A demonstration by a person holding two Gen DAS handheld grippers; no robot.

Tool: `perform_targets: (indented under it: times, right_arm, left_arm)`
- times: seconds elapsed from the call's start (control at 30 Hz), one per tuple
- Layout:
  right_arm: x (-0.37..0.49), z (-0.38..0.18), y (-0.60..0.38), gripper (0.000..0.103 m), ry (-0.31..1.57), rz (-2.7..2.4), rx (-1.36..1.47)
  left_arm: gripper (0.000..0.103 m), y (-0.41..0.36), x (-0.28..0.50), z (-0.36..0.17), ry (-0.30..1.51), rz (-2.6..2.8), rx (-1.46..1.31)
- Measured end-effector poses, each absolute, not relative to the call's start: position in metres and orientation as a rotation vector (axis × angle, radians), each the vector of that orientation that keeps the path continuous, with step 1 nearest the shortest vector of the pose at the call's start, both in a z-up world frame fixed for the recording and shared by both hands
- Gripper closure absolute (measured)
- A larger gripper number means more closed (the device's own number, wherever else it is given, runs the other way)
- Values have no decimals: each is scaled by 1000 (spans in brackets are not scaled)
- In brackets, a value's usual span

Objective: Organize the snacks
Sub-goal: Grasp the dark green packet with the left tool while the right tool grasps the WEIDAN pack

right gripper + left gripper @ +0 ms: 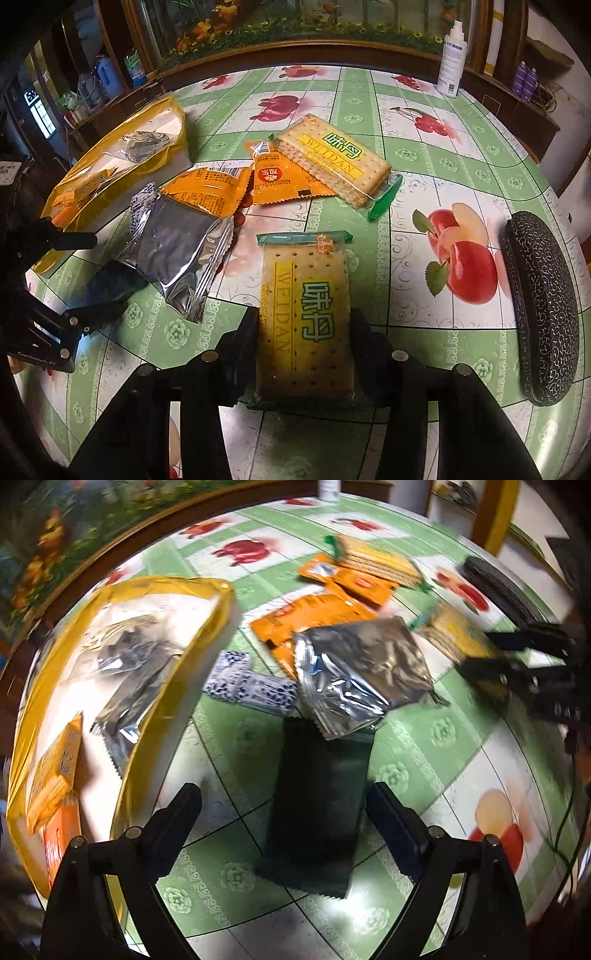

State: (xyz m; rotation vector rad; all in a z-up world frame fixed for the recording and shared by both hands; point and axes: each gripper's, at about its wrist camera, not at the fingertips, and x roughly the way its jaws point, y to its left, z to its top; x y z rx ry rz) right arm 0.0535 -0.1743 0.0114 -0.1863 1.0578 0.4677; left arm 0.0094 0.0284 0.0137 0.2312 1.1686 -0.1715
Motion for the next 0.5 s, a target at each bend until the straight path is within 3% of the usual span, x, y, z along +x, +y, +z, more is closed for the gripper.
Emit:
perform_targets:
  times: [0.27, 0.3, 0.33, 0.4, 0.5]
  right_arm:
    - [48, 9, -168, 52, 1034, 465, -186]
    - [48, 9, -168, 53, 1030, 462, -187]
    - [48, 9, -168, 55, 1027, 457, -190]
    - [46, 9, -169, 55, 1024, 452, -184]
    - [45, 10, -171, 55, 1027, 454, -167]
  left_arm:
    - [14, 25, -11, 14, 1111, -148, 233]
    - [23, 30, -14, 14, 1110, -160, 195]
    - [40, 32, -15, 14, 1105, -171, 160]
    - [58, 31, -14, 16, 1095, -176, 134]
    - [60, 21, -17, 18, 1074, -151, 183]
